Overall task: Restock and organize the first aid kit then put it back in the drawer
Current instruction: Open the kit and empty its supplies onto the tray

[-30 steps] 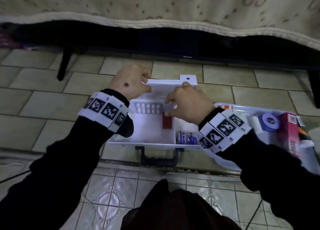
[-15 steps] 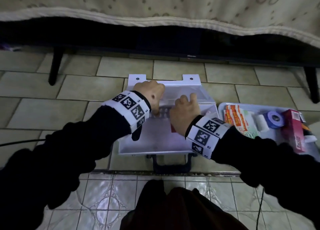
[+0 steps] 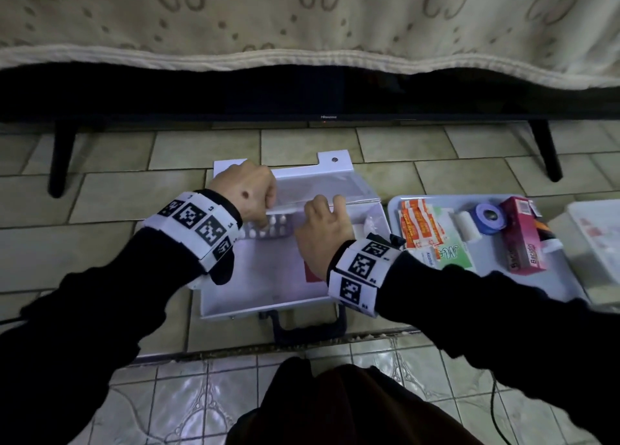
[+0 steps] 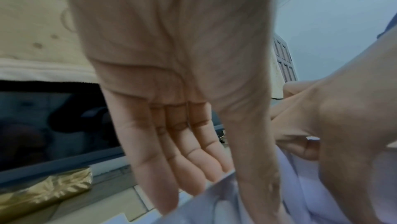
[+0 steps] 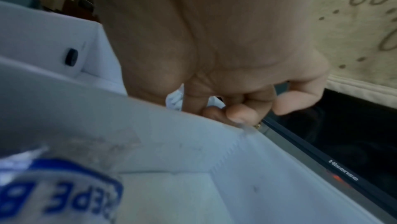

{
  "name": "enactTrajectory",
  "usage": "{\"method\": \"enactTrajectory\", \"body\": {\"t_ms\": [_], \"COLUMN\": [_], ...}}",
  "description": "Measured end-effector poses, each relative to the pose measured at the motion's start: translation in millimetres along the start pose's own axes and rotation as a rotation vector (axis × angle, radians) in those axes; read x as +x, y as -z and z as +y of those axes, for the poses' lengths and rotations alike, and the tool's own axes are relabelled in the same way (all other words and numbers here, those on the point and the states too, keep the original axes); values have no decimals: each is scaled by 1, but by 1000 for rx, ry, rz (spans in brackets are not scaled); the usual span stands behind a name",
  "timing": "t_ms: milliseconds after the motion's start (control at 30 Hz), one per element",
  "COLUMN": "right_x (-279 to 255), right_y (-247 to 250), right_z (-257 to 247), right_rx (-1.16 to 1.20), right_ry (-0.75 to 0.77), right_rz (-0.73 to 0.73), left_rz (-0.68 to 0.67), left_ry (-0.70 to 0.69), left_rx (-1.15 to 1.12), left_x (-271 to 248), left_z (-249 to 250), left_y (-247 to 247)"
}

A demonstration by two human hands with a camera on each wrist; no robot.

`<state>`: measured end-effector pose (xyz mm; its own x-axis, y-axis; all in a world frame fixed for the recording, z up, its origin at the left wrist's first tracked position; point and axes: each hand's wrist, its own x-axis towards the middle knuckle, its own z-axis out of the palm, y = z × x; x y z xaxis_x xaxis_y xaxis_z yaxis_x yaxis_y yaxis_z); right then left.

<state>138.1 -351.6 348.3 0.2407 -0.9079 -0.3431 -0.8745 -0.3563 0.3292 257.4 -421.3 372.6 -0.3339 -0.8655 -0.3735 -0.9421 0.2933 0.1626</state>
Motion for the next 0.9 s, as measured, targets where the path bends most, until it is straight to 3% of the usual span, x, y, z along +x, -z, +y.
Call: {"method": "enactTrajectory", "body": {"t_ms": [233,333,433,500,600,667,767,900], "right_x": [-5,-18,-45,-66,-93,-105,-108,-106], "right_y": [9,7,6,1,-15,-34,-75,-121], "right_z": [21,40,79,121,188,222,252,258], "right_rx": [242,606,1036,1153,1124,985,832,767], "right_ry": [60,65,-23,-129,-279,-368,-502,-460], "right_rz": [-14,2,139,253,301,240,133,46], "left_rz": [35,74,204,335,450,389,206,92], "left_ry": [32,31,42,22,-74,-115,-99,-3], "left_rx": [-86,-135,-248,-411,-806,-974,-1038,-1014], "left_x": [-12,-26,-45,-56,-63,-60,-43,-8], "left_z": [0,2,12,33,88,135,201,248], "left_y": [2,12,31,43,39,21,-26,-86]}}
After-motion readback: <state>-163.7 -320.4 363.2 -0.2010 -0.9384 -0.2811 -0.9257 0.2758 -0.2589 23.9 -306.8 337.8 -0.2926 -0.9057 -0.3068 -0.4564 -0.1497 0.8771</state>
